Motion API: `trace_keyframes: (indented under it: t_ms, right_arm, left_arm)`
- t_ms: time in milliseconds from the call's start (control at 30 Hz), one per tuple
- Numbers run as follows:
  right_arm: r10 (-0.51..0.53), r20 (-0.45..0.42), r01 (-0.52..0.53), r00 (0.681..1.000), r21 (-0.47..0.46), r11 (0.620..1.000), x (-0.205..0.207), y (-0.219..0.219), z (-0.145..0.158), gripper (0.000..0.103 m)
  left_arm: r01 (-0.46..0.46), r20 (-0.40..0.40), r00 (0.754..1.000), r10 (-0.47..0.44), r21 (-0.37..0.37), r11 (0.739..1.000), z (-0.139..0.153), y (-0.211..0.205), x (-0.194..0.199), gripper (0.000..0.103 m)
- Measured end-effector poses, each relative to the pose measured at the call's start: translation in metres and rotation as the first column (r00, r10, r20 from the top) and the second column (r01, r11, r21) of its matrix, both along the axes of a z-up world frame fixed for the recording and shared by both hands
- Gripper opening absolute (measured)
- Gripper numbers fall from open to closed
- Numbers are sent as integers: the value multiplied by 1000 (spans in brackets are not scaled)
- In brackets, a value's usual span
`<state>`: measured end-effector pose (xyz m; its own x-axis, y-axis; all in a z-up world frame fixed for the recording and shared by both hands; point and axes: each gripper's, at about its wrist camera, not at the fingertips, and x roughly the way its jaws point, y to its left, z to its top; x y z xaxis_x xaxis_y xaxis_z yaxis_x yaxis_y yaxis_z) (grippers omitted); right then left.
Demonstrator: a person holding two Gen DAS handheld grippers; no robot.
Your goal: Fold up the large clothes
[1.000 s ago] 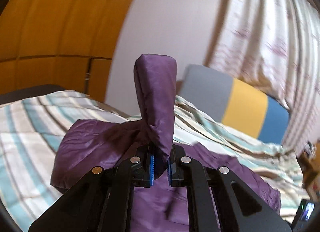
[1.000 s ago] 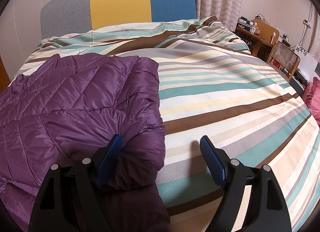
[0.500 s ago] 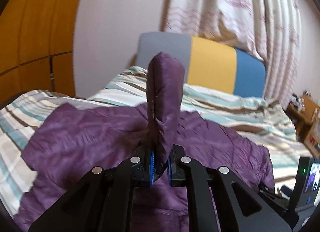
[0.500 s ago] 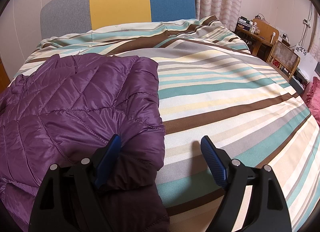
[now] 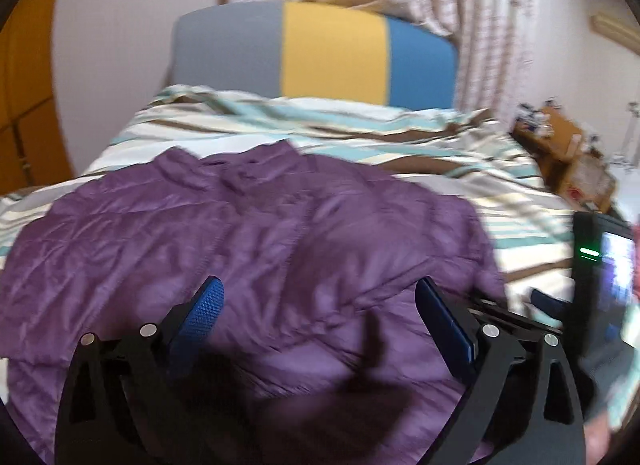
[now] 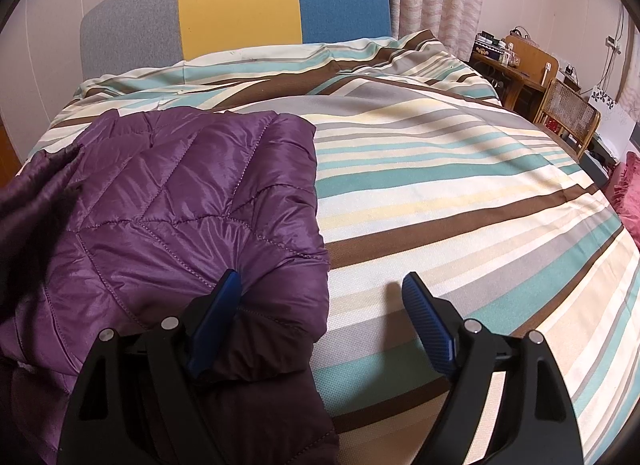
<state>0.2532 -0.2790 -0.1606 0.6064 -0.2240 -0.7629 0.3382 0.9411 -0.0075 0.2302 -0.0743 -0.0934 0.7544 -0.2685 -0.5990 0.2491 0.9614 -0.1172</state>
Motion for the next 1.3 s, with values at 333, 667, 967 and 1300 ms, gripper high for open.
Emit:
trace_keyframes:
  t_ms: [333, 667, 967, 1300]
  right_arm:
    - [15, 36, -16, 999, 36, 999, -3, 0, 6, 85]
    - [339, 235, -326, 911, -91, 941, 3, 99, 88, 94]
    - [300, 1, -293, 954, -200, 935, 57, 133, 20, 94]
    - [287, -10, -284, 958, -192, 939, 56, 129, 2, 96]
  left_arm:
    - [-171, 36, 983, 177, -136, 976, 22, 92, -25, 96]
    - [-501, -140, 856, 498, 9, 865, -20, 209, 23, 84]
    - [-498, -169, 858, 485, -39, 867, -41, 212, 23, 85]
    - [-464, -86, 882, 464, 12, 886, -3, 185, 11, 86]
